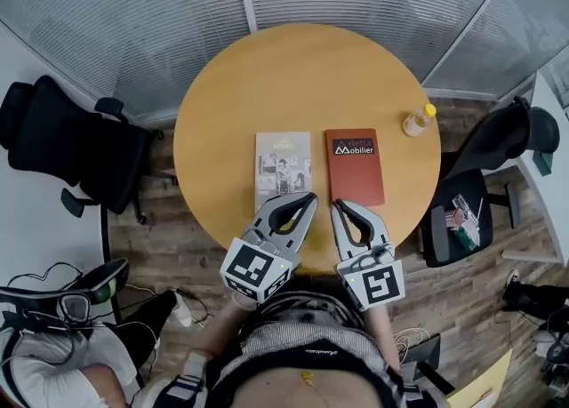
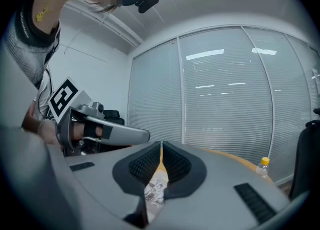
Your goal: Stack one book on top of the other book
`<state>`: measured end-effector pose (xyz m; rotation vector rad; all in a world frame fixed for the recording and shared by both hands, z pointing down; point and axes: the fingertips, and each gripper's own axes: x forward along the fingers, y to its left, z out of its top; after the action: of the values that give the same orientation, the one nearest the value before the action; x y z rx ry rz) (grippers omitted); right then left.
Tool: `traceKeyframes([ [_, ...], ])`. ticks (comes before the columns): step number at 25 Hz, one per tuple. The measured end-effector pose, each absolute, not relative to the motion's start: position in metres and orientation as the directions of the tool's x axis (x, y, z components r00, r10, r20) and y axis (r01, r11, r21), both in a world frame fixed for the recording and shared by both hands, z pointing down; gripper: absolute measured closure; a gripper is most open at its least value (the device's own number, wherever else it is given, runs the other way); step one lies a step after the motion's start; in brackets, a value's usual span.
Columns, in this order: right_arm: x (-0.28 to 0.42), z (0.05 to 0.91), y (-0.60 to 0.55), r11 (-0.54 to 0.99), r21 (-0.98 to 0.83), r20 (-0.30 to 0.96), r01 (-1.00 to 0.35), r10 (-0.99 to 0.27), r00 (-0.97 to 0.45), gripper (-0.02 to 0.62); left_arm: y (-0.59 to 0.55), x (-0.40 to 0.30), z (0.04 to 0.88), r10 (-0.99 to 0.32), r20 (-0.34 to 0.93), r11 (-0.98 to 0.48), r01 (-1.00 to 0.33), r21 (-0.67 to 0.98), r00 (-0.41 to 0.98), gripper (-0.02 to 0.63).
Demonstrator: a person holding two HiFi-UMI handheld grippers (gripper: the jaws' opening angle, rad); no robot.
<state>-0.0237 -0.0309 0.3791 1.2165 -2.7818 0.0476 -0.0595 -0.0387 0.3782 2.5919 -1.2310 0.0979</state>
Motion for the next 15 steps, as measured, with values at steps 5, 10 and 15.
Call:
traceKeyframes([
  [5,-0.005,0.378,-0.038,0.701,0.023,0.110,-0.713,-0.710,-0.695,0.568,-0.046,-0.042,0.377,-0.768,0.170,-0.580,-0.784,0.224,0.617,0.588],
  [10,0.012,0.374,-0.050,0.735,0.027,0.137,-0.678,-0.674,-0.726,0.568,-0.050,-0.025,0.379,-0.798,0.179,-0.533,-0.812,0.237,0.576,0.588],
  [15,0.024,0.370,-0.056,0.775,0.044,0.089,-0.631,-0.632,-0.770,0.568,-0.053,-0.012,0.382,-0.822,0.194,-0.493,-0.839,0.229,0.536,0.588],
])
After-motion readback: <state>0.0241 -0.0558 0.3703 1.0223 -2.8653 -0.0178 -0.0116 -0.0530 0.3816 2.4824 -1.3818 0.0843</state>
